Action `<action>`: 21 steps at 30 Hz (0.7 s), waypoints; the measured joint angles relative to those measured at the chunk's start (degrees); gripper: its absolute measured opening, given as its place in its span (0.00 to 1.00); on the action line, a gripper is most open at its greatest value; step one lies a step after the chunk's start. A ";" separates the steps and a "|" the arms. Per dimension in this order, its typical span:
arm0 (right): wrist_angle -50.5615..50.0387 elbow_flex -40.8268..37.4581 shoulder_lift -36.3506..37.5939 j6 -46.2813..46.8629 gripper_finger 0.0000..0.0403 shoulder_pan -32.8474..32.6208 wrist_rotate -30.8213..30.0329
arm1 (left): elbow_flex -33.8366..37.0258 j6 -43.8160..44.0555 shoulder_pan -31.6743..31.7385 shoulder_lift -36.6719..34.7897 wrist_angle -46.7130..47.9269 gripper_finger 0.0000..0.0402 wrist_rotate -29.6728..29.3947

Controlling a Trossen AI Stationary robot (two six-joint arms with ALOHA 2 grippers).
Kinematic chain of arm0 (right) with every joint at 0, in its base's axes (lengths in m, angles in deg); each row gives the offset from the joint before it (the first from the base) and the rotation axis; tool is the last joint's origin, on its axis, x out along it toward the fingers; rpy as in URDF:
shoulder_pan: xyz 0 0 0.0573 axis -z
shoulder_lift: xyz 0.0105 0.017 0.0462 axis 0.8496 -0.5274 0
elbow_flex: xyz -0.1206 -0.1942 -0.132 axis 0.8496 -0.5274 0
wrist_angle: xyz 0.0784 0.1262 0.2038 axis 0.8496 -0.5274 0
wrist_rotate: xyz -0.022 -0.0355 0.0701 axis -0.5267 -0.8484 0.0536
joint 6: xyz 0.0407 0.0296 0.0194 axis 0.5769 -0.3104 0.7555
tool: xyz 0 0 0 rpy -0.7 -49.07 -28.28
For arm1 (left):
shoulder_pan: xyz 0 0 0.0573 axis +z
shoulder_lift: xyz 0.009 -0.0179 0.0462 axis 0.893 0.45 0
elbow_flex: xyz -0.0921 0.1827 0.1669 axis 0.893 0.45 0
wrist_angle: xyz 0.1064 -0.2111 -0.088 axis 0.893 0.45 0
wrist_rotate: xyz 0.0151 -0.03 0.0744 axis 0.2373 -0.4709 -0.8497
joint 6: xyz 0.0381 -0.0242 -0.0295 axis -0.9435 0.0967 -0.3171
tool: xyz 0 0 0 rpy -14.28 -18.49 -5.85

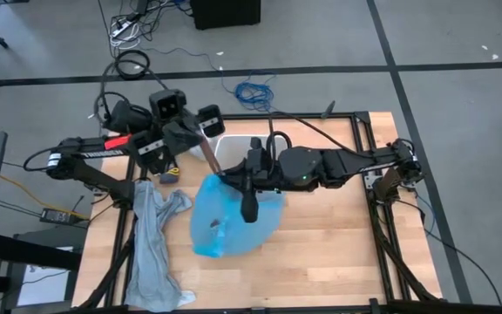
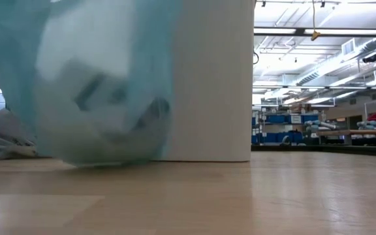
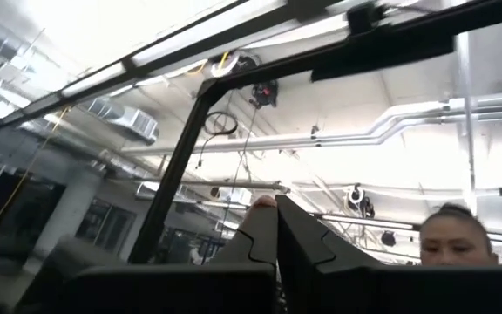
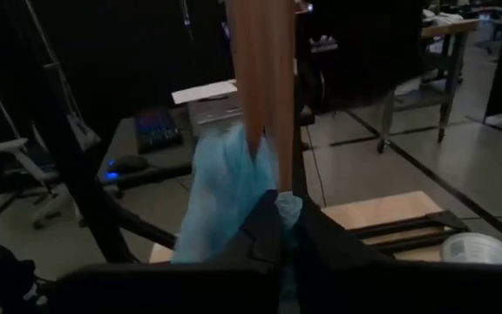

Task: Place trash/remove bag and relplace
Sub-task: Close the blue trash bag

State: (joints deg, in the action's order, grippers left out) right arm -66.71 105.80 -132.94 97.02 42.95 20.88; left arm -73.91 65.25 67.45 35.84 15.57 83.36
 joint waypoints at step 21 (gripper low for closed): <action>-1.17 0.15 0.19 0.93 0.00 -0.26 2.79 | -10.95 2.14 5.21 0.02 8.49 0.01 3.35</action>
State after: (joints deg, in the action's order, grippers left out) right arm -67.89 105.94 -132.74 97.95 42.68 23.66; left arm -84.86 67.40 72.66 35.86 24.06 86.71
